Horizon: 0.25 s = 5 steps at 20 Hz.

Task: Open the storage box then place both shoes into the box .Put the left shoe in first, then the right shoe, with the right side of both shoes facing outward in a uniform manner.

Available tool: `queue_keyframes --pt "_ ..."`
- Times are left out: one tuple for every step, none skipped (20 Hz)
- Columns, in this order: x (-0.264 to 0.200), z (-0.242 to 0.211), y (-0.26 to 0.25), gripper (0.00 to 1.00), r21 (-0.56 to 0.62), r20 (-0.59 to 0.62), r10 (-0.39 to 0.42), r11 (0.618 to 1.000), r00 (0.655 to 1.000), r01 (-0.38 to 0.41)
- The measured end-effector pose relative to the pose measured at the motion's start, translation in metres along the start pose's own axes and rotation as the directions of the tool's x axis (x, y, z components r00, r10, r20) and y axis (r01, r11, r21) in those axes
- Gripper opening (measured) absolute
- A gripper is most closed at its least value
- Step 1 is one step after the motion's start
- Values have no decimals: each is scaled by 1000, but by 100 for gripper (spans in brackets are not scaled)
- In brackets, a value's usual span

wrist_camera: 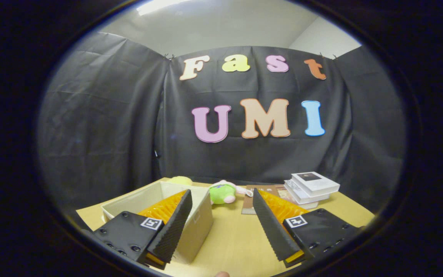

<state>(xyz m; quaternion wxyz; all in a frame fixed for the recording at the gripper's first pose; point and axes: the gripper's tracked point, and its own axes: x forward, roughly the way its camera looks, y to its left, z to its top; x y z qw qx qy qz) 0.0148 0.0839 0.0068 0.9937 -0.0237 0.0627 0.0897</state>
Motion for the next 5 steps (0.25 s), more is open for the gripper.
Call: queue_keyframes --pt "-3 -5 -7 100 1 -1 -13 1000 1000 13" --pt "-7 -12 -14 100 -2 -3 -22 1000 1000 22" --pt "-9 -16 -21 100 -13 -1 -23 1000 1000 23" --pt "-12 -18 -26 100 -28 3 -22 999 1000 22" --pt "-15 -17 -29 100 -43 13 -18 999 1000 18"
